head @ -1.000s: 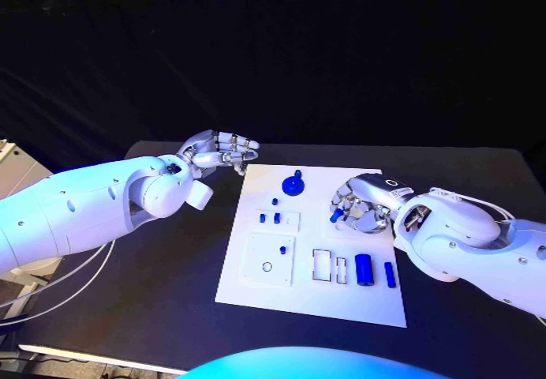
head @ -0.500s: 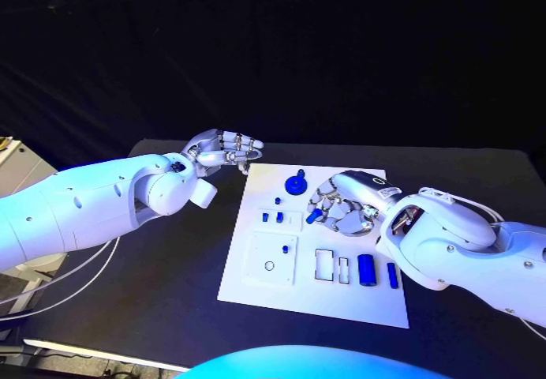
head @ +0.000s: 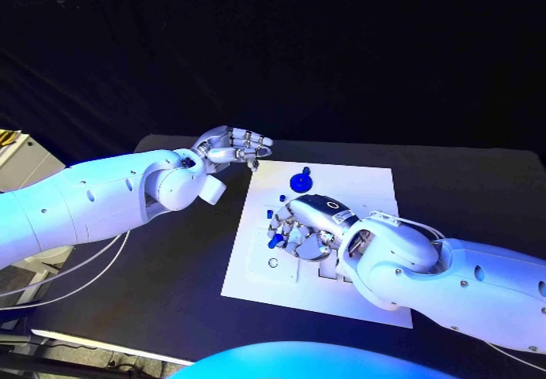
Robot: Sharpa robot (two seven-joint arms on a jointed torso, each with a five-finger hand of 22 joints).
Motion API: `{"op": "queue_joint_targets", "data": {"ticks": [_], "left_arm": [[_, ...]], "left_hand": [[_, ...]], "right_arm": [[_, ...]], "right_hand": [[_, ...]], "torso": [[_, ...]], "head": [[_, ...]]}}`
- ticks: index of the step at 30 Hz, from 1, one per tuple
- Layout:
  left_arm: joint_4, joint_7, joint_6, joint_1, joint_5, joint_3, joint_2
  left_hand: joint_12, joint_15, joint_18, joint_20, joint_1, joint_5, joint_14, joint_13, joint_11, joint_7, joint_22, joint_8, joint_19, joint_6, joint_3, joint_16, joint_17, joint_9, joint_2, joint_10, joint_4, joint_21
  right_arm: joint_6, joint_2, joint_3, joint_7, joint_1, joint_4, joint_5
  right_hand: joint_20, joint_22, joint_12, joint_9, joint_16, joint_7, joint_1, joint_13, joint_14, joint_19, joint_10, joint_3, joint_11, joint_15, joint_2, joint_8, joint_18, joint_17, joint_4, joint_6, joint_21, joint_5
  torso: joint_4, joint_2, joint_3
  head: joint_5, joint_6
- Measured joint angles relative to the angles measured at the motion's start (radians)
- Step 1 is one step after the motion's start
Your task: Assemble the parts on the task board
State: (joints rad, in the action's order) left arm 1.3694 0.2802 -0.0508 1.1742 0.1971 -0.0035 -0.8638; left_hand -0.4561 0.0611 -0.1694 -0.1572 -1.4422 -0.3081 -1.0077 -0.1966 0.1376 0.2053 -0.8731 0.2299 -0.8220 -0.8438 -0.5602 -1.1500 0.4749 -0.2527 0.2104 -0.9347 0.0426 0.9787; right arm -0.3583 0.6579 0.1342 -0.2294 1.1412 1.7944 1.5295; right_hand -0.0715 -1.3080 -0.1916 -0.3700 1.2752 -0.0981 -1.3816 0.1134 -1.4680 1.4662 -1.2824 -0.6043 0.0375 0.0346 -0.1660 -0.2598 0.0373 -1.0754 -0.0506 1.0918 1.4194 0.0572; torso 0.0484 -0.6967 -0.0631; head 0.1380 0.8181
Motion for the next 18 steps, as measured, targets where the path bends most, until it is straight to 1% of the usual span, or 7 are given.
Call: {"op": "queue_joint_targets", "data": {"ticks": [3,8,12,18], "left_arm": [[0.000,0.000,0.001,0.000,0.000,0.000,0.001],[0.001,0.000,0.002,0.000,0.000,0.000,0.002],[0.001,0.000,0.002,0.000,0.000,0.000,0.003],[0.001,0.000,0.003,0.000,0.000,0.000,0.003]], "left_hand": [[0.000,0.000,0.000,0.000,0.000,0.000,0.000,0.000,0.000,0.000,0.000,0.000,0.000,0.000,0.000,0.000,0.000,0.000,0.000,0.000,0.000,0.000],[-0.004,0.000,0.000,0.000,0.000,0.000,0.000,0.000,0.000,0.000,0.000,0.000,0.000,0.000,0.000,0.000,-0.001,0.000,0.000,0.000,0.000,0.000],[-0.004,0.000,0.000,0.000,0.000,0.000,0.000,0.000,0.000,0.000,0.000,0.000,0.000,0.000,0.000,0.000,-0.001,0.000,0.000,0.000,0.000,0.000],[-0.004,0.000,0.000,0.000,0.000,0.000,0.000,0.000,0.000,0.000,0.000,0.000,0.000,0.000,0.000,0.000,-0.001,0.000,0.000,0.000,0.000,0.000]], "right_arm": [[0.004,-0.020,0.005,0.005,-0.014,-0.018,0.008],[0.017,-0.041,0.010,0.010,-0.030,-0.048,0.024],[0.029,-0.050,0.012,0.012,-0.038,-0.061,0.036],[0.053,-0.056,0.014,0.012,-0.044,-0.066,0.050]], "right_hand": [[0.000,0.000,0.000,0.000,0.000,0.000,0.000,0.000,0.000,0.000,0.001,0.000,-0.001,0.000,0.000,0.000,0.000,0.000,0.000,0.000,0.000,-0.002],[0.000,0.000,0.000,0.000,0.000,0.000,0.000,0.000,0.000,0.000,0.001,-0.001,-0.001,0.000,0.000,0.000,0.000,0.001,0.004,0.000,-0.002,-0.003],[0.000,0.000,0.000,0.000,0.000,0.000,0.000,0.000,0.000,0.000,0.001,-0.001,-0.001,0.000,0.000,0.000,0.000,0.001,0.004,0.000,-0.004,-0.004],[0.000,0.000,0.003,0.000,0.000,-0.001,0.000,0.001,0.000,0.000,0.001,-0.001,-0.001,0.000,0.000,0.000,0.000,0.003,0.004,-0.001,-0.004,-0.003]], "torso": [[0.0000,0.000,0.0001],[0.0000,-0.001,0.0001],[-0.0002,0.000,-0.0001],[-0.0011,0.000,-0.0010]], "head": [[0.005,0.004],[0.010,0.009],[0.013,0.014],[0.016,0.019]]}}
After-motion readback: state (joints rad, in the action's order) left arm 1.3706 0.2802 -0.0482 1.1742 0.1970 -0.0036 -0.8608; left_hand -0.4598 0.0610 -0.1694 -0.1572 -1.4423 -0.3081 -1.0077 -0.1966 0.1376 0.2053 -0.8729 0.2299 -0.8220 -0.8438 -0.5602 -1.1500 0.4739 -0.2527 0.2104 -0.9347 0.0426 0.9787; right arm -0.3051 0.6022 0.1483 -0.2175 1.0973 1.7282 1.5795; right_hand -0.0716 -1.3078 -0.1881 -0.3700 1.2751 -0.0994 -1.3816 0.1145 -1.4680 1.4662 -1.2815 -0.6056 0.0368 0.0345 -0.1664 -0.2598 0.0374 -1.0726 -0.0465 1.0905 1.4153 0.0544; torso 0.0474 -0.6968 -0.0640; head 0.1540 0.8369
